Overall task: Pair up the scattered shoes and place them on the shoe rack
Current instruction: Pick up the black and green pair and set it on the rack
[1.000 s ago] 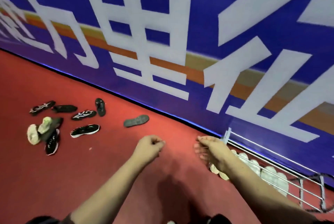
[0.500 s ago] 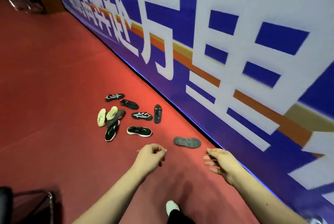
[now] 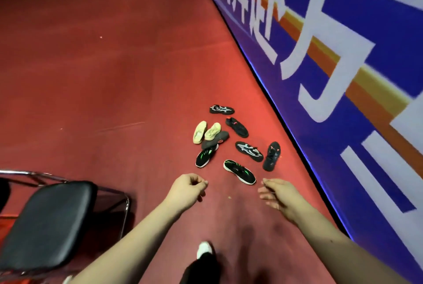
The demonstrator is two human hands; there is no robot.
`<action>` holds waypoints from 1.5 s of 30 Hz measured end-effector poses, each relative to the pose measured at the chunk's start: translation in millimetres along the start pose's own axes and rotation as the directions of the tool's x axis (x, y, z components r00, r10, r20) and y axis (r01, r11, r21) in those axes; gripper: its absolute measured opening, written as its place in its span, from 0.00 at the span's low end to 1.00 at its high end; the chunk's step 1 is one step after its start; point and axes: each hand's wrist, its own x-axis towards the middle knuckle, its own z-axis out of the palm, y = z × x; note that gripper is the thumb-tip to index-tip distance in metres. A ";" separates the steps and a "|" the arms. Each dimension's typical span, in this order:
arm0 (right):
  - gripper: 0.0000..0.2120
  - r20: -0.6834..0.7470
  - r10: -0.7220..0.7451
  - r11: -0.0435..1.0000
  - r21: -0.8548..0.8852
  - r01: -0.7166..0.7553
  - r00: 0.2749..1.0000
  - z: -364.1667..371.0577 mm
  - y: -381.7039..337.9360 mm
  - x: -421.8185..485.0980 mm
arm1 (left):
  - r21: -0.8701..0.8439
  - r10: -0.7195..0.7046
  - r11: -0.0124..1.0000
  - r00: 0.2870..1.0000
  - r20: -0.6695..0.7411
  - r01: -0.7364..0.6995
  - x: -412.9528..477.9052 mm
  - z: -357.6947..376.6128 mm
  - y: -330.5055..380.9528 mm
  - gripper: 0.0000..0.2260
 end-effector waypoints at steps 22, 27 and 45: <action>0.06 -0.181 0.345 0.924 0.240 -0.299 0.921 82.5 -129.0 329.7 | 0.235 -0.234 0.956 0.943 0.237 0.178 445.4 -73.0 17.0 0.09; 0.06 -0.117 0.434 0.860 0.347 -0.373 0.893 74.0 -125.7 427.7 | 0.288 -0.293 0.933 0.920 0.262 0.215 547.6 -40.7 0.1 0.08; 0.09 -0.296 0.594 0.804 0.223 -0.551 0.747 116.6 169.3 747.6 | 0.764 -0.437 0.645 0.825 0.357 0.011 862.3 157.8 -318.8 0.11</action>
